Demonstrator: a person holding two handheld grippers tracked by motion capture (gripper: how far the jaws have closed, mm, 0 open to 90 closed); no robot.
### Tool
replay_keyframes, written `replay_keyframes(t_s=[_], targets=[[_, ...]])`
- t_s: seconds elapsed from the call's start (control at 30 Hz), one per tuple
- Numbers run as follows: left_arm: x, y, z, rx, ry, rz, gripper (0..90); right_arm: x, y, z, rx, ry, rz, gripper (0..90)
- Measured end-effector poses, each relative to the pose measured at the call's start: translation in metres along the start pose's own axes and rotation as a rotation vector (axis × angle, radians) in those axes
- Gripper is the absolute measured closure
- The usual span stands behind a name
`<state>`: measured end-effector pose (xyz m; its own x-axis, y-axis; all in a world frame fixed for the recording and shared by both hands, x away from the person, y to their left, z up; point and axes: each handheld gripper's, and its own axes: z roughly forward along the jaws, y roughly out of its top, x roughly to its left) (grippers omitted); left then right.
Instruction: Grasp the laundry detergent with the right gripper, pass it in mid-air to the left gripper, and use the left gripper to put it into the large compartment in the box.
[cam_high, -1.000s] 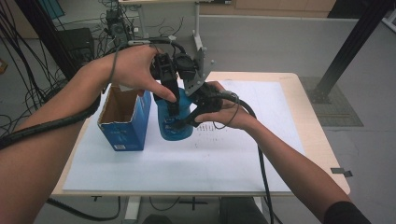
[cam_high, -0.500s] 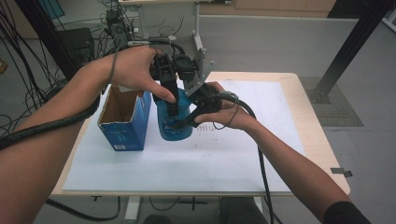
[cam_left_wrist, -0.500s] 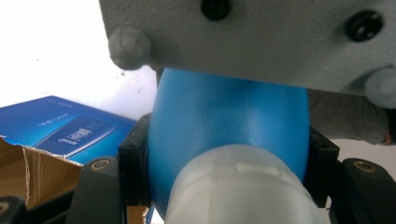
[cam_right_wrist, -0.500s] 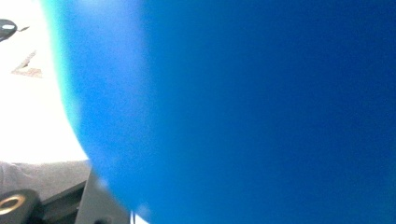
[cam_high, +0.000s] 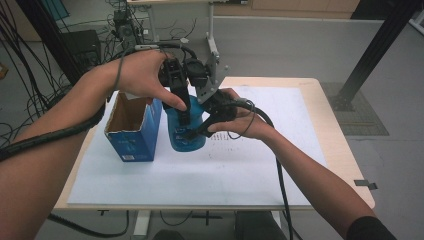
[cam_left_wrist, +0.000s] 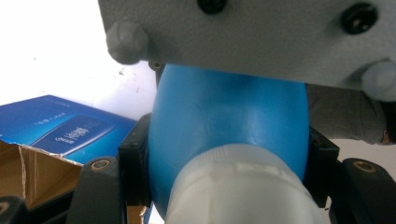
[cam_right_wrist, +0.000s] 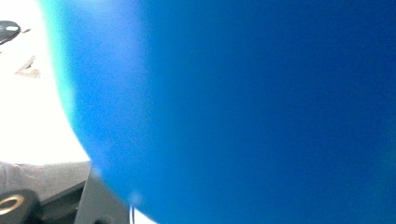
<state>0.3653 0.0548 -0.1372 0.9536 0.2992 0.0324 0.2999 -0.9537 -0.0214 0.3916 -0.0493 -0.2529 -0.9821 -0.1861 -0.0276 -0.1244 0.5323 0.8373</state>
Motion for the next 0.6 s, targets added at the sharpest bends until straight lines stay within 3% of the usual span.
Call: replay_keyframes(t_s=[0.6], targets=[[0.0002,-0.0004,-0.0011,-0.008,0.001,-0.006,37.3,-0.0005,-0.0008,-0.001,-0.006,-0.001,0.025,38.0]])
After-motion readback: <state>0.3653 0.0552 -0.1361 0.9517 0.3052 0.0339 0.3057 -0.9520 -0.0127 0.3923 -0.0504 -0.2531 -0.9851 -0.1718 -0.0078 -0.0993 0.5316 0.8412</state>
